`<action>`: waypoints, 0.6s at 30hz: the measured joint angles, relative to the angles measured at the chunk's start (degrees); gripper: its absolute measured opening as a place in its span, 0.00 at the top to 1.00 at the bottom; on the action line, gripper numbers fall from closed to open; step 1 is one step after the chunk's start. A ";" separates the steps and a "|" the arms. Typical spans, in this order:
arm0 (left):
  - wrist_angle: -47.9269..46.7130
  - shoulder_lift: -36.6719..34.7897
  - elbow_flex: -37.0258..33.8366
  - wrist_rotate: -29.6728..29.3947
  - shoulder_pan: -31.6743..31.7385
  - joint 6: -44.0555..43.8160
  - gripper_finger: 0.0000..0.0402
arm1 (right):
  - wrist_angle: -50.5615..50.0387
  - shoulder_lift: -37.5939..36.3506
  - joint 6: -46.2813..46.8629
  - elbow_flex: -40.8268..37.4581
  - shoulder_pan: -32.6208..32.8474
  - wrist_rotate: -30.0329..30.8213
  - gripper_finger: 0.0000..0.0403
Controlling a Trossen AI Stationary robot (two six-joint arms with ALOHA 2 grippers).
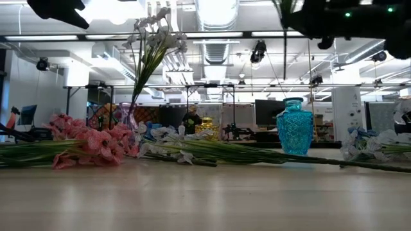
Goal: Sort flowers into vase by color
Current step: Put the middle blue flowers into the blue vase
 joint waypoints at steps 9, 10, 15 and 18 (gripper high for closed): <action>-0.02 0.08 0.00 -0.91 -0.02 0.02 0.25 | 1.39 -2.65 -1.35 -3.99 -0.56 3.57 0.95; -0.02 0.08 0.00 -0.93 0.01 0.02 0.25 | 1.43 -2.37 -1.70 -4.16 -0.75 4.01 0.95; 0.00 0.08 0.00 -1.11 0.00 0.00 0.25 | 1.41 -1.13 -1.76 -4.62 -2.42 4.60 0.95; 0.02 0.08 0.00 -1.15 0.01 0.00 0.25 | 1.42 -0.30 -1.54 -4.62 -3.22 4.60 0.95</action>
